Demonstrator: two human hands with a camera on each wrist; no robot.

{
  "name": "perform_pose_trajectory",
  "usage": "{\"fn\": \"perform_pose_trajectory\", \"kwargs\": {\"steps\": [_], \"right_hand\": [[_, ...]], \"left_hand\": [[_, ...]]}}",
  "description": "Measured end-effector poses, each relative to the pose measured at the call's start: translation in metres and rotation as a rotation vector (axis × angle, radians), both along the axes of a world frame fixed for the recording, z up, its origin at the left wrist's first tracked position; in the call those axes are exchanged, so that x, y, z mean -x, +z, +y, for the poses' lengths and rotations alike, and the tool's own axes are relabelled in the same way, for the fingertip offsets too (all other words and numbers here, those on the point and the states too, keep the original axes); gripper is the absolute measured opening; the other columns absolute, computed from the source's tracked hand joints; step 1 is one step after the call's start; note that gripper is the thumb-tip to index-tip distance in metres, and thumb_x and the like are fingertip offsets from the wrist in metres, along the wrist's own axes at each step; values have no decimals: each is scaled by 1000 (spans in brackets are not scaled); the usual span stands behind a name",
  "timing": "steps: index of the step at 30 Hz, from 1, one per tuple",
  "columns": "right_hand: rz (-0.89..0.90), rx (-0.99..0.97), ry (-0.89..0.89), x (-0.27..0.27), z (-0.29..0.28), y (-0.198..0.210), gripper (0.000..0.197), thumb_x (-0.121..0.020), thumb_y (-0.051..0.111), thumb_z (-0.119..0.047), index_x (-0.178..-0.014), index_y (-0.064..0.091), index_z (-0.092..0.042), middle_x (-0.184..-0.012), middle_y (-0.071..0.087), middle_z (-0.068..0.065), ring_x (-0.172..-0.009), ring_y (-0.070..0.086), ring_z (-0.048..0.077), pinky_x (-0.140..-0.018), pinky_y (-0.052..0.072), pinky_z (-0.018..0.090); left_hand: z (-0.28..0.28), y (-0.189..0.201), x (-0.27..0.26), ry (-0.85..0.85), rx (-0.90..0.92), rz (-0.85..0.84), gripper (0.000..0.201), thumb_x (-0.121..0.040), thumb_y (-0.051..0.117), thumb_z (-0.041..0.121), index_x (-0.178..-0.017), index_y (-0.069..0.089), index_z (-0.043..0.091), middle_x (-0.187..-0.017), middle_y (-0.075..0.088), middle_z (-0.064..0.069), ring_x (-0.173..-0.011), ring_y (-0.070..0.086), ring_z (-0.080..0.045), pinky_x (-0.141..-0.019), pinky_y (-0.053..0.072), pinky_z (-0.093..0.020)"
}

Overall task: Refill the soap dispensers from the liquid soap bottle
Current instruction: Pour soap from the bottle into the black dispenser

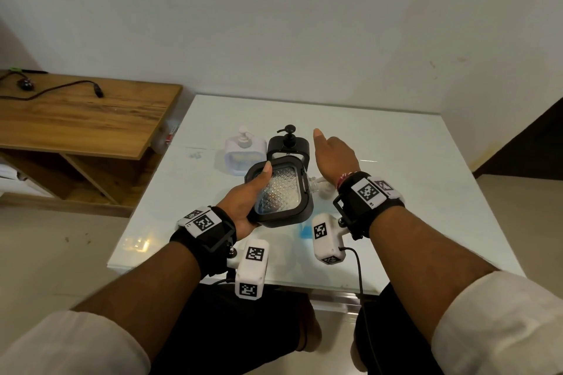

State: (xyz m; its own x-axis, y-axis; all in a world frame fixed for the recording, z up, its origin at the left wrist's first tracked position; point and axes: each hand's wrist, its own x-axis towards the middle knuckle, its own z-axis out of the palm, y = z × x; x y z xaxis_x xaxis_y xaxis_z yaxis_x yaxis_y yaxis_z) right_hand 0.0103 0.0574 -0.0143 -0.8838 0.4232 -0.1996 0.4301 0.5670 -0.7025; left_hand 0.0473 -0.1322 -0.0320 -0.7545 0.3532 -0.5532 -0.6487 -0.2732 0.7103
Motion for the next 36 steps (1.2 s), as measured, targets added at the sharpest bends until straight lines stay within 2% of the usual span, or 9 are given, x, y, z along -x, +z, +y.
{"fn": "perform_pose_trajectory", "kwargs": {"steps": [2,5,9,16,19,23,26,31,36], "right_hand": [[0,-12,-13,-1,0,0,62,-95,23,-64,-101,53,-11,-108,61,9,-100,55,30,-96,42,44],[-32,-32,-13,-5,-4,-5,73,-91,23,-71,-120,50,-11,-117,61,11,-105,57,31,-95,45,46],[-45,-113,11,-12,-7,-6,67,-94,26,-68,-127,45,-13,-123,59,11,-111,56,31,-96,45,44],[-25,-46,-22,-15,-6,-4,62,-96,28,-64,-127,46,-13,-124,59,10,-109,55,30,-92,42,40],[10,-32,-2,-13,-10,0,62,-96,26,-63,-127,46,-14,-124,59,9,-111,55,30,-96,43,42],[81,-31,-15,-10,-11,6,59,-96,26,-63,-123,48,-15,-117,62,8,-107,57,29,-97,44,44],[131,-60,-48,-8,-8,6,56,-97,29,-61,-119,50,-15,-113,63,8,-104,58,29,-95,45,44],[-14,-25,-36,-9,0,-5,54,-97,33,-57,-115,52,-9,-113,61,9,-94,54,25,-79,39,33],[-66,-60,-20,-9,-1,-8,55,-97,35,-55,-119,51,-8,-119,60,12,-105,56,30,-83,41,36]], "left_hand": [[0,-1,1,-2,6,-2,43,-99,57,47,-126,67,15,-117,76,-9,-101,74,-23,-86,58,-38],[-1,-2,2,-4,12,-4,46,-99,57,48,-130,66,15,-121,75,-9,-107,73,-24,-89,58,-38],[-2,-4,5,0,6,-6,46,-99,57,46,-131,65,14,-122,74,-10,-108,72,-25,-91,57,-39],[-6,-7,6,13,16,-10,52,-94,63,49,-130,65,12,-120,75,-10,-109,73,-26,-91,57,-41],[-5,-6,5,5,2,-5,50,-95,62,48,-130,66,12,-120,75,-10,-108,73,-26,-92,57,-40],[-4,-9,7,-10,0,7,57,-89,66,51,-131,65,12,-121,75,-11,-113,71,-28,-102,54,-46],[-3,-9,7,-28,1,11,66,-81,69,52,-133,64,12,-123,74,-11,-115,70,-28,-104,53,-47],[0,-7,6,-16,1,10,62,-83,69,51,-132,65,13,-122,74,-10,-114,71,-28,-96,56,-43],[-3,-8,6,-21,11,8,69,-77,70,51,-133,64,12,-122,74,-11,-114,71,-28,-96,56,-43]]}}
